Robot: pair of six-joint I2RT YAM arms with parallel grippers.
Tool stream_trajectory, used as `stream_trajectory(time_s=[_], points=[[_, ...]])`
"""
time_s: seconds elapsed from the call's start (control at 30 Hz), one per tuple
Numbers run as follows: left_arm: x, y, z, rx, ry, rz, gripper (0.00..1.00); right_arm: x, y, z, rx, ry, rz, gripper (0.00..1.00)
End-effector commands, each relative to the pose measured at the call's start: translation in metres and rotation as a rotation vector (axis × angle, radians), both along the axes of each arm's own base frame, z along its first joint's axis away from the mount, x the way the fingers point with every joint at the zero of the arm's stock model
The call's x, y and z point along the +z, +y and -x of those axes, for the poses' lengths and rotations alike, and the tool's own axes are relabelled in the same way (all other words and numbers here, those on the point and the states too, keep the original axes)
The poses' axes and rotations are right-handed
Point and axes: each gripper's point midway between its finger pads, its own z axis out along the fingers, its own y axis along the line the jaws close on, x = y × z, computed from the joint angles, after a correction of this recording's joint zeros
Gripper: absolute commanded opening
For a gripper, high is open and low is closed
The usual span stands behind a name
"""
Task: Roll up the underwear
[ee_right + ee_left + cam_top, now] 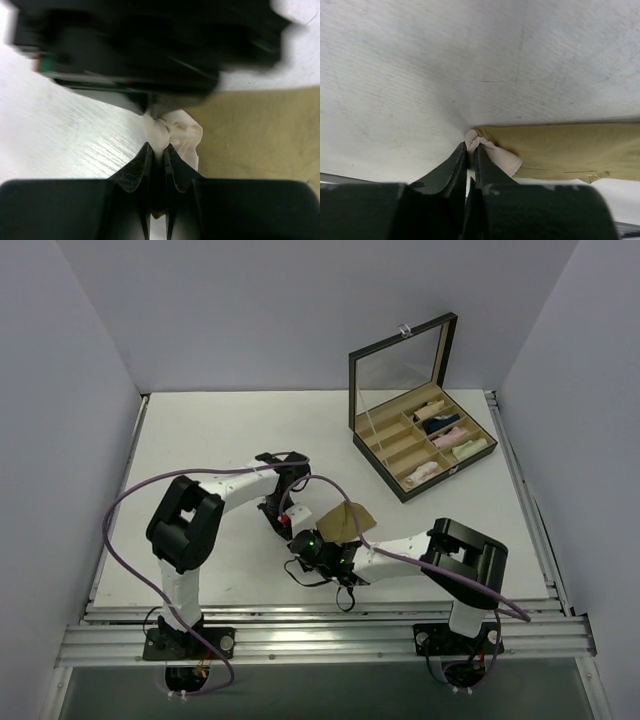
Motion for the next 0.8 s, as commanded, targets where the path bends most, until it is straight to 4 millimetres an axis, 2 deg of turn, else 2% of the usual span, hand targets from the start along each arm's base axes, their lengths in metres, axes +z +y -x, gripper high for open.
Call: stream_trajectory(time_s=[0.0, 0.03, 0.1, 0.13, 0.17, 0.2, 0.23, 0.3, 0.37, 0.4, 0.47, 0.5, 0.57, 0.6, 0.77], points=[[0.024, 0.02, -0.003, 0.08, -0.018, 0.037, 0.18, -0.021, -0.016, 0.02, -0.056, 0.184, -0.14, 0.0], [0.029, 0.026, -0.008, 0.098, -0.04, 0.044, 0.29, -0.023, -0.018, 0.027, -0.042, 0.226, -0.213, 0.0], [0.045, 0.039, -0.019, 0.139, -0.104, 0.075, 0.35, -0.024, -0.02, 0.035, -0.073, 0.295, -0.315, 0.0], [0.05, 0.042, -0.023, 0.144, -0.129, 0.081, 0.38, -0.017, -0.017, 0.032, -0.072, 0.303, -0.394, 0.0], [0.055, 0.042, -0.025, 0.14, -0.151, 0.094, 0.43, -0.027, -0.027, 0.042, -0.078, 0.346, -0.4, 0.0], [0.063, 0.039, -0.029, 0.128, -0.188, 0.117, 0.44, -0.027, -0.029, 0.043, -0.105, 0.371, -0.433, 0.0], [0.066, 0.038, -0.029, 0.121, -0.201, 0.125, 0.45, -0.022, -0.026, 0.042, -0.105, 0.369, -0.48, 0.0], [0.07, 0.029, -0.036, 0.097, -0.26, 0.163, 0.45, -0.03, -0.035, 0.047, -0.135, 0.4, -0.506, 0.0], [0.066, 0.021, -0.027, 0.066, -0.254, 0.19, 0.46, -0.031, -0.038, 0.042, -0.173, 0.426, -0.57, 0.0], [0.065, 0.013, -0.031, 0.05, -0.28, 0.221, 0.45, -0.035, -0.045, 0.045, -0.188, 0.44, -0.577, 0.0], [0.058, 0.008, -0.023, 0.018, -0.274, 0.229, 0.45, -0.033, -0.045, 0.042, -0.205, 0.448, -0.624, 0.0], [0.06, -0.002, -0.027, 0.0, -0.3, 0.282, 0.45, -0.037, -0.05, 0.042, -0.229, 0.449, -0.621, 0.0], [0.054, -0.006, -0.019, -0.027, -0.297, 0.301, 0.45, -0.038, -0.053, 0.041, -0.253, 0.451, -0.642, 0.0], [0.056, -0.013, -0.02, -0.042, -0.315, 0.335, 0.45, -0.04, -0.055, 0.04, -0.266, 0.449, -0.644, 0.0], [0.055, -0.022, -0.008, -0.102, -0.344, 0.403, 0.43, -0.041, -0.06, 0.041, -0.289, 0.447, -0.678, 0.0]])
